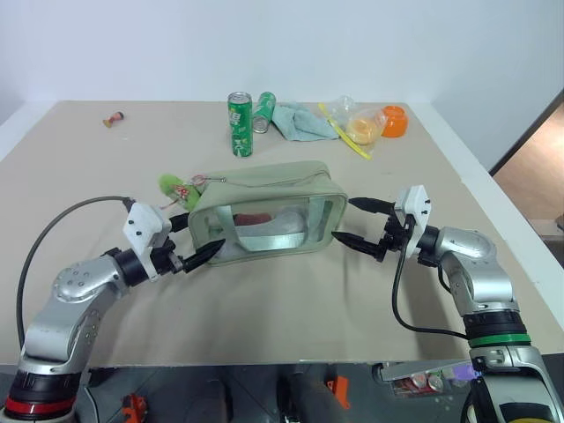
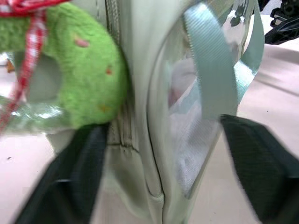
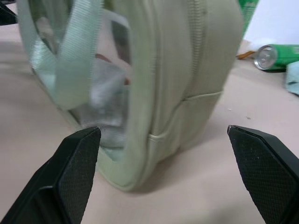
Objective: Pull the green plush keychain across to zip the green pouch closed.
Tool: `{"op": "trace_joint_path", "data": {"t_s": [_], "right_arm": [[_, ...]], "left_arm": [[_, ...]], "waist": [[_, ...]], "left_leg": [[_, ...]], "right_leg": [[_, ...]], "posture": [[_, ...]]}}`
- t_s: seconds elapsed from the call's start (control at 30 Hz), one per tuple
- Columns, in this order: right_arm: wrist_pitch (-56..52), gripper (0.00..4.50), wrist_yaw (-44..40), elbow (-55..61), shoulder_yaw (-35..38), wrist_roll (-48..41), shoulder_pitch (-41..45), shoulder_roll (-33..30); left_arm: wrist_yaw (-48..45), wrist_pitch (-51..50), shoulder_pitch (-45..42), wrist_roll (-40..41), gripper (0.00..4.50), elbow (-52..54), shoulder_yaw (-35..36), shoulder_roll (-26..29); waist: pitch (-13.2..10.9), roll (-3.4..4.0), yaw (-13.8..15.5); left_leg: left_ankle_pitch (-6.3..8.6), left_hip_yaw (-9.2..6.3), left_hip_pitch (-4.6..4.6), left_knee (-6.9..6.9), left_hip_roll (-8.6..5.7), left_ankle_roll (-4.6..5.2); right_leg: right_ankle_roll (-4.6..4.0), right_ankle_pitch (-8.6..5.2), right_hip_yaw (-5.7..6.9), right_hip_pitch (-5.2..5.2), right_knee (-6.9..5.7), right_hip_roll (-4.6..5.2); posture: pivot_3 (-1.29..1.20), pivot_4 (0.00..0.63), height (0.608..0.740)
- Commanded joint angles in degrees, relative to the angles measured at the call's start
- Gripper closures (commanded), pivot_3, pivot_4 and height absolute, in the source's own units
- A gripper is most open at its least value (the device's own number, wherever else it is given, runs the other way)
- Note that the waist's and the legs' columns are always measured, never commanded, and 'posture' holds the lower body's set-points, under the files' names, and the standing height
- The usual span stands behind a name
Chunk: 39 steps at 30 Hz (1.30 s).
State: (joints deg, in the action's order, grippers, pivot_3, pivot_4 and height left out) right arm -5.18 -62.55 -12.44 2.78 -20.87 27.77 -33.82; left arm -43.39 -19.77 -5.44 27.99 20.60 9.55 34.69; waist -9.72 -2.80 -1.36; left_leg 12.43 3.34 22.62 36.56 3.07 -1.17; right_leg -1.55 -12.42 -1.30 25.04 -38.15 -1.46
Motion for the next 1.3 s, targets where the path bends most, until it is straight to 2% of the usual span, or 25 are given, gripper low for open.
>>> {"op": "trace_joint_path", "data": {"t_s": [0.03, 0.13, 0.17, 0.23, 0.33, 0.4, 0.53, 0.9, 1.3], "right_arm": [[-2.3, 0.0, 1.07, 5.33, 1.1, -2.33, -0.35, 0.49], [-3.14, 0.0, 1.54, 6.26, 0.99, -2.74, -0.69, 1.1], [-3.52, 0.52, 1.63, 6.36, 0.91, -2.92, -0.69, 1.37], [-3.87, 1.09, 2.03, 5.97, 0.56, -2.78, -0.43, 2.01], [-3.28, 2.27, 1.81, 4.34, -0.18, -1.92, 0.33, 2.76], [-2.28, 2.85, 1.76, 2.5, -0.72, -1.14, 1.22, 3.51], [-0.9, 4.41, 1.33, -0.15, -1.55, -0.07, 2.77, 4.63], [-1.45, 4.47, 1.22, 0.67, -0.56, -0.38, 4.44, 3.72], [-8.2, 4.47, 0.98, 12.8, 5.51, -5.46, -5.12, -5.32]], "left_arm": [[1.76, 1.21, 2.58, 0.85, 0.42, 5.37, 4.23, 0.37], [3.05, 0.78, 7.04, 0.14, 0.42, 7.15, 6.12, 0.23], [3.45, 0.74, 8.21, 0.03, 0.38, 7.39, 6.58, 0.03], [4.51, 0.95, 10.57, -0.71, 0.38, 7.64, 7.11, -0.34], [5.95, 0.93, 13.42, -1.06, 0.38, 8.17, 7.37, -0.91], [7.1, 0.8, 14.7, -1.09, 0.38, 8.87, 7.48, -1.5], [8.32, 0.67, 15.14, -1.25, 0.38, 9.66, 7.19, -2.15], [7.24, 2.12, 16.12, -1.39, 0.38, 7.94, 8.12, -1.51], [4.03, 2.01, 11.35, -1.19, 0.38, 3.91, 6.13, 0.1]], "waist": [[0.0, 0.0, 0.05], [0.0, 0.0, 0.02], [0.0, 0.0, 0.0], [0.0, 0.0, 0.02], [0.0, 0.0, 0.07], [0.0, 0.0, 0.04], [0.0, 0.0, 0.02], [0.0, 0.0, -0.09], [-0.01, 0.01, 0.24]], "left_leg": [[0.0, -0.01, 0.0, 0.0, 0.0, 0.0], [0.0, 0.02, -0.04, 0.01, 0.03, 0.0], [0.0, 0.04, -0.05, 0.0, 0.02, 0.0], [0.0, 0.12, -0.07, -0.01, 0.05, 0.0], [0.0, 0.14, -0.07, 0.01, 0.05, 0.0], [0.0, 0.16, -0.09, 0.01, 0.06, 0.0], [0.0, 0.28, -0.1, 0.0, 0.07, 0.0], [0.0, 0.33, -0.19, -0.04, 0.36, 0.0], [0.02, 0.36, -0.02, -0.04, 0.16, -0.04]], "right_leg": [[0.0, 0.0, 0.01, 0.0, 0.0, 0.0], [0.0, 0.0, -0.01, -0.02, 0.0, 0.0], [0.0, 0.0, -0.01, -0.01, 0.0, 0.01], [0.0, 0.0, -0.06, -0.01, 0.0, 0.01], [0.0, 0.01, -0.05, -0.01, -0.01, 0.01], [0.01, 0.01, -0.06, -0.01, 0.0, 0.0], [-0.01, 0.02, -0.11, 0.0, 0.0, -0.03], [-0.15, 0.08, -0.13, 0.03, -0.01, -0.33], [-0.11, 0.04, -0.14, 0.1, 0.03, -0.09]], "posture": [[0.0, 0.15, 0.74], [0.0, 0.15, 0.74], [0.0, 0.15, 0.74], [0.0, 0.15, 0.74], [0.0, 0.15, 0.74], [0.0, 0.15, 0.74], [0.0, 0.15, 0.74], [0.0, 0.15, 0.74], [0.0, 0.15, 0.74]]}}
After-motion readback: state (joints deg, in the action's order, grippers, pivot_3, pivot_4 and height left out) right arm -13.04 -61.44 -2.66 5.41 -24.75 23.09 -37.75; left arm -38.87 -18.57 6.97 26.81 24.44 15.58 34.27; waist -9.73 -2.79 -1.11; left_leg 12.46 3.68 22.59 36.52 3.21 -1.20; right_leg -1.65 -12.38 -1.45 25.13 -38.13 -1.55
